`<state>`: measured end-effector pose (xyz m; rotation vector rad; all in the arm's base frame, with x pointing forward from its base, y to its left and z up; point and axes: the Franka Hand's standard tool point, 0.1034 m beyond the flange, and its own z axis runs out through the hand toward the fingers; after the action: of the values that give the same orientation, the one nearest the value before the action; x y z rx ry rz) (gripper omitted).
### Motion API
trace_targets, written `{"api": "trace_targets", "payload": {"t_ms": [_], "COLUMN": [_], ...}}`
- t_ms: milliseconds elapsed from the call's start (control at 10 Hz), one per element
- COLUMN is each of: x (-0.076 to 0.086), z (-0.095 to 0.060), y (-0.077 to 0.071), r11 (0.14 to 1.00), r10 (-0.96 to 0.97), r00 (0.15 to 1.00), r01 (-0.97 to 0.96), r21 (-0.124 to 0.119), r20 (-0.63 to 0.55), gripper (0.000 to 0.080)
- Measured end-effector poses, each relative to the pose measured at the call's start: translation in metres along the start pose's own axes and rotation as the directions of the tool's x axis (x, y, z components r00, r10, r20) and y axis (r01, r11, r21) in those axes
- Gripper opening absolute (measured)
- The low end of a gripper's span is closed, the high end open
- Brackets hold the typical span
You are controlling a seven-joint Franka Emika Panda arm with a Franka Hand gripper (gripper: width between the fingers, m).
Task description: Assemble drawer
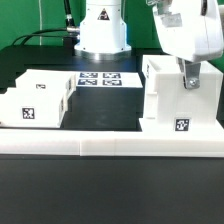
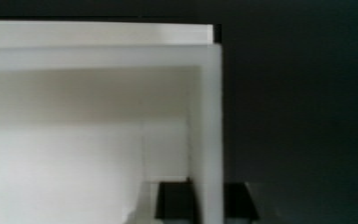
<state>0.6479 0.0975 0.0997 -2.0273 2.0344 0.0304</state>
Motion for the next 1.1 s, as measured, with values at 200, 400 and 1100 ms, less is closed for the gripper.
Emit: {"api": "trace_targets", "payload": {"t_ms": [200, 400, 1100], "x": [0.000, 0.000, 0.000], "z": [0.000, -0.001, -0.012], "y": [0.000, -0.002, 0.001], "r11": [1.000, 1.000, 0.988], "r10": [-0.001, -0.009, -0.152], "r00": [1.000, 1.000, 0.988], "r01": [0.001, 0.009, 0.152], "r21": [-0.002, 0.006, 0.012], "r20": [0.001, 0.000, 0.010], "gripper": [0.0055, 0.0225, 0.0645]}}
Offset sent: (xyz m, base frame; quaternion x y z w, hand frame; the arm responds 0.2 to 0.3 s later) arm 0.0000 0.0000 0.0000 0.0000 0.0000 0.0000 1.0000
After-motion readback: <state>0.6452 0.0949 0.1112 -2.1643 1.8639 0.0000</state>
